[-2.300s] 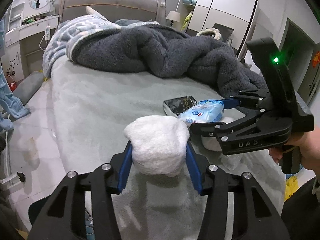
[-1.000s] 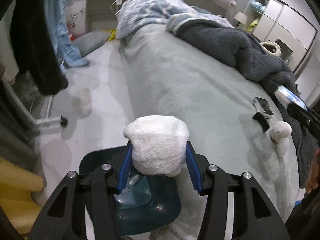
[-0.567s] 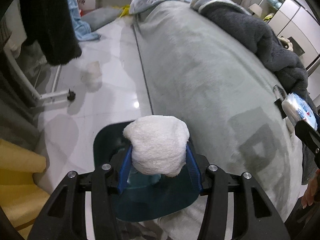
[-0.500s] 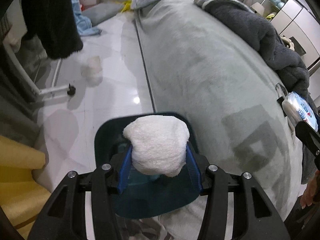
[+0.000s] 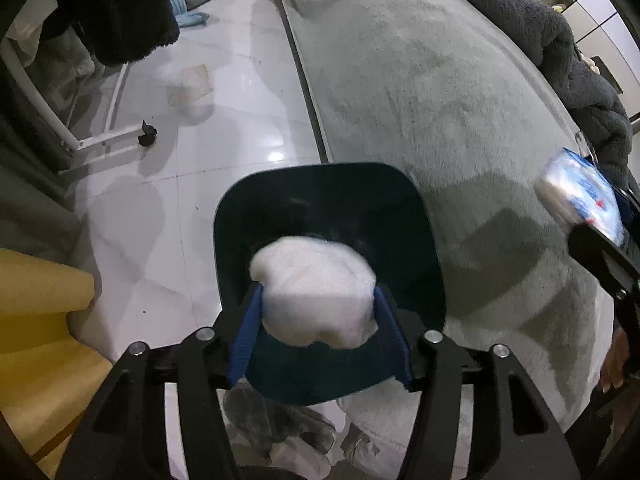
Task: Collect trash
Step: 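Carry both items over the teal bin and open both tools to drop them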
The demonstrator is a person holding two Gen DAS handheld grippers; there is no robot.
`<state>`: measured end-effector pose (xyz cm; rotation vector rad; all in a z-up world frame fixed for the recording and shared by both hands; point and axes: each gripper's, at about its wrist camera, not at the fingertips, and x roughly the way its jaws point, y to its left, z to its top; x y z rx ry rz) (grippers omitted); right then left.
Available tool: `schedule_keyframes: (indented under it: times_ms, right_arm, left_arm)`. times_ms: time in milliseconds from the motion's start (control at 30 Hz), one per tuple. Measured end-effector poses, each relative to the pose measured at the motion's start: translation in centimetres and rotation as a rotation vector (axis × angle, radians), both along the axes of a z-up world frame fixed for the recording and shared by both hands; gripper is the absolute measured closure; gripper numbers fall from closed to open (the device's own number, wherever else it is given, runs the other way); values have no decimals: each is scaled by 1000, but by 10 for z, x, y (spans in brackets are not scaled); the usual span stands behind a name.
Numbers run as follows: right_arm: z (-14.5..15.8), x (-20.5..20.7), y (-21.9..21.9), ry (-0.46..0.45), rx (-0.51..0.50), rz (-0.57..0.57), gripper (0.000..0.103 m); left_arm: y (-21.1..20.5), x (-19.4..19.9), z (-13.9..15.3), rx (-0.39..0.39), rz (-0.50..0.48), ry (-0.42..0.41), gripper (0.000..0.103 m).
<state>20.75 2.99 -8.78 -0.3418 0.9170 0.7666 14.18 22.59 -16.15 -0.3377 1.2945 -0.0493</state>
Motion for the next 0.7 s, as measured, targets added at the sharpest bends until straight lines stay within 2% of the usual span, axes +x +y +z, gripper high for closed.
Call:
schedule_keyframes:
  times_ms: [233, 433, 700]
  right_arm:
    - [-24, 1, 23, 39, -49, 43, 31]
    - [-50, -6, 43, 90, -121, 82, 31]
    - [-78, -15, 57, 148, -207, 124, 31]
  left_arm:
    - [18, -11, 6, -6, 22, -15, 30]
    - [37, -19, 18, -5, 53, -56, 26]
    - [46, -28, 50, 7, 62, -187, 21]
